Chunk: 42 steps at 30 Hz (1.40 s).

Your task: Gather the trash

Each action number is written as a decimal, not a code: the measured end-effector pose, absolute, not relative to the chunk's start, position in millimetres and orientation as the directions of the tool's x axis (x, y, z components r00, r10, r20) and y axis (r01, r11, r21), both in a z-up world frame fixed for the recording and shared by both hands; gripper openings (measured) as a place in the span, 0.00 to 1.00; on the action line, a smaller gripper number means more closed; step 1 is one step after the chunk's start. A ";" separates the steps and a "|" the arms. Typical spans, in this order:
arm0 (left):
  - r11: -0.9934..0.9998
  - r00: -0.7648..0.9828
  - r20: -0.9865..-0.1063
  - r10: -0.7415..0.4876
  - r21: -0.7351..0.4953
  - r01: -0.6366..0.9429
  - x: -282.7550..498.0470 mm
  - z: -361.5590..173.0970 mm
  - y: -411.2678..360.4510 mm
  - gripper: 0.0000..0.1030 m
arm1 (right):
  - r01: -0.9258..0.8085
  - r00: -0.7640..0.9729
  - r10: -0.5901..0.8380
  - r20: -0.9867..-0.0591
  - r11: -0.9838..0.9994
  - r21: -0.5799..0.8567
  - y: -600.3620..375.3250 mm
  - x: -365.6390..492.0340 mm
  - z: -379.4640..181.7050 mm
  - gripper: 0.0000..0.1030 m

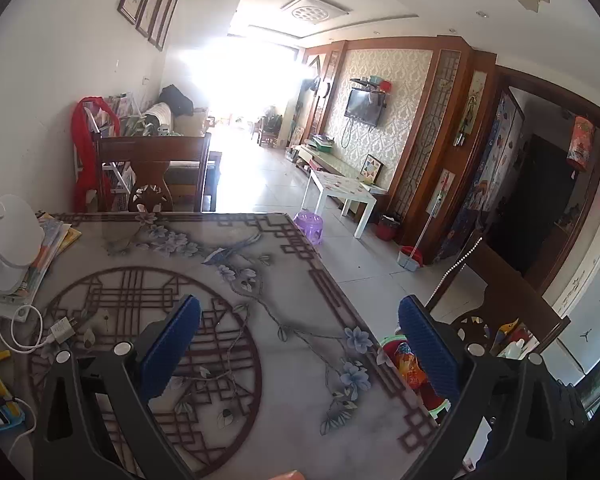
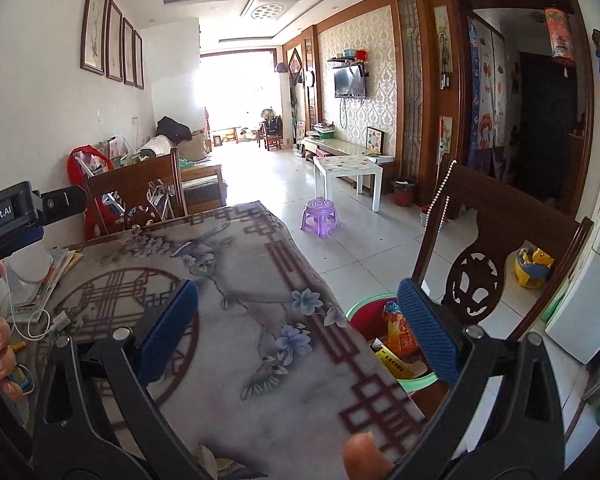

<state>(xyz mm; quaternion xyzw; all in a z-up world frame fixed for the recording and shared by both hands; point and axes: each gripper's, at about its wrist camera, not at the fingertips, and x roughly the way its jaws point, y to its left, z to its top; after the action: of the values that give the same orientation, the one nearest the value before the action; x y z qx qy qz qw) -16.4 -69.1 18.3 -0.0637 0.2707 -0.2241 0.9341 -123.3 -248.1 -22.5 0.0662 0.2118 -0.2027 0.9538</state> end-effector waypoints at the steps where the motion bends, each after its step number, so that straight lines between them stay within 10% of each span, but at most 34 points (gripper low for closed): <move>1: 0.891 0.753 -0.477 -0.453 -0.242 0.384 -16.3 19.0 -69.6 0.92 | 0.413 0.827 -0.357 -0.435 0.910 0.039 -247.1 -122.9 -22.9 0.95; 42: 0.899 0.749 -0.499 -0.436 -0.199 0.391 -12.8 14.5 -69.5 0.92 | 0.402 0.814 -0.335 -0.474 0.914 0.045 -246.3 -120.5 -26.3 0.95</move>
<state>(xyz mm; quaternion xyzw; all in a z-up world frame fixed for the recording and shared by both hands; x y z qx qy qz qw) -12.8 -69.5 14.5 -0.0408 0.2769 -0.2212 0.9342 -120.5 -246.3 -26.3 0.0715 0.2348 -0.1941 0.9498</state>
